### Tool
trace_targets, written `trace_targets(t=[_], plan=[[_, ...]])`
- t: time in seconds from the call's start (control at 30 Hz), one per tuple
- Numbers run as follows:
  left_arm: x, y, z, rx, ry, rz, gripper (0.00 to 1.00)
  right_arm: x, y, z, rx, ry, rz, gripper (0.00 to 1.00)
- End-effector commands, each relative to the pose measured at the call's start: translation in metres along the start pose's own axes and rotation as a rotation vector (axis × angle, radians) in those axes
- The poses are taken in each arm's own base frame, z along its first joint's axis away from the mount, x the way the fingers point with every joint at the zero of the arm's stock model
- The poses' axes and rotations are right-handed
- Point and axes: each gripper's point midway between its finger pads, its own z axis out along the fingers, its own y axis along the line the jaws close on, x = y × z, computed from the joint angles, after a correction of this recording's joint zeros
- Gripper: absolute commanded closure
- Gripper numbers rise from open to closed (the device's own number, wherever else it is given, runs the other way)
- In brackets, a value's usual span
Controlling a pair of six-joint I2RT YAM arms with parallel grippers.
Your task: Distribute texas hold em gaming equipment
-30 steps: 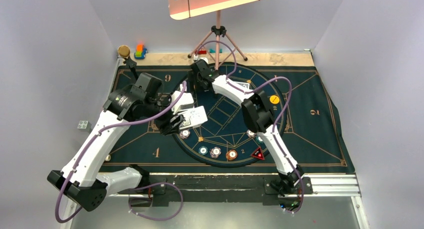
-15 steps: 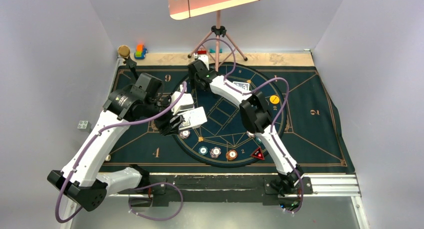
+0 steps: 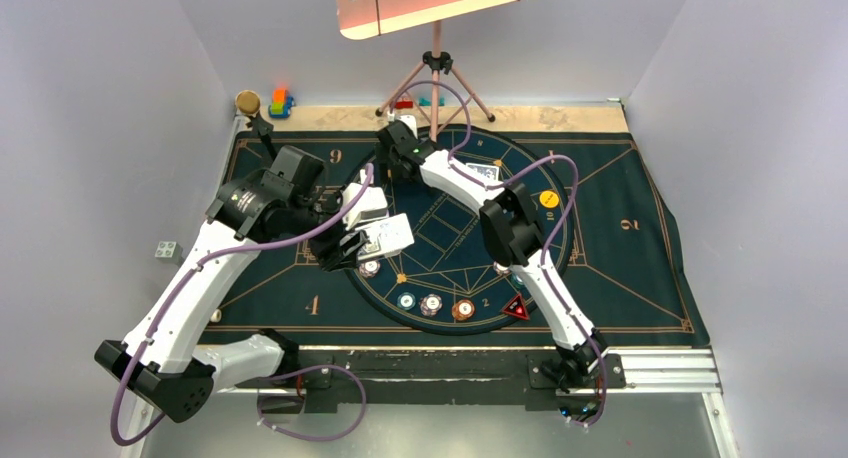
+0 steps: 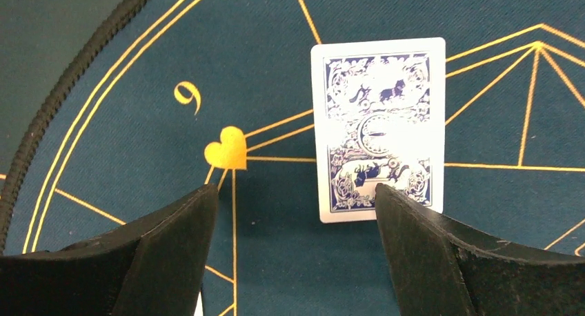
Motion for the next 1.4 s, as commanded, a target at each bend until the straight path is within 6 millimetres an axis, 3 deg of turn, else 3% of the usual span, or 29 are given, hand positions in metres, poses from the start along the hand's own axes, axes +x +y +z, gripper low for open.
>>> trace_targets(t=[0.0,0.33,0.47,0.63,0.87,1.03,1.27,1.37], plan=[[-0.007,0.003,-0.005,-0.016,-0.029,0.022,1.0,0.012,0.004,-0.002,-0.056,0.07,0.012,0.13],[-0.01,0.005,-0.007,-0.027,-0.035,0.028,1.0,0.034,0.024,-0.011,-0.184,0.155,0.009,0.13],[-0.01,0.005,-0.008,-0.032,-0.035,0.03,1.0,0.042,0.038,-0.024,-0.258,0.173,0.004,0.13],[-0.01,0.006,-0.009,-0.036,-0.039,0.032,1.0,0.029,0.042,-0.044,-0.264,0.131,-0.007,0.12],[-0.008,0.006,-0.009,-0.048,-0.039,0.037,1.0,-0.007,0.001,-0.052,-0.167,0.032,0.004,0.12],[-0.007,0.006,-0.009,-0.048,-0.038,0.037,1.0,-0.005,-0.019,-0.056,-0.11,0.028,0.003,0.13],[-0.006,0.007,-0.008,-0.048,-0.037,0.04,1.0,0.001,-0.042,-0.094,-0.111,-0.056,0.033,0.22],[-0.008,0.008,-0.007,-0.048,-0.039,0.04,1.0,0.0,-0.058,-0.094,-0.039,-0.083,0.037,0.23]])
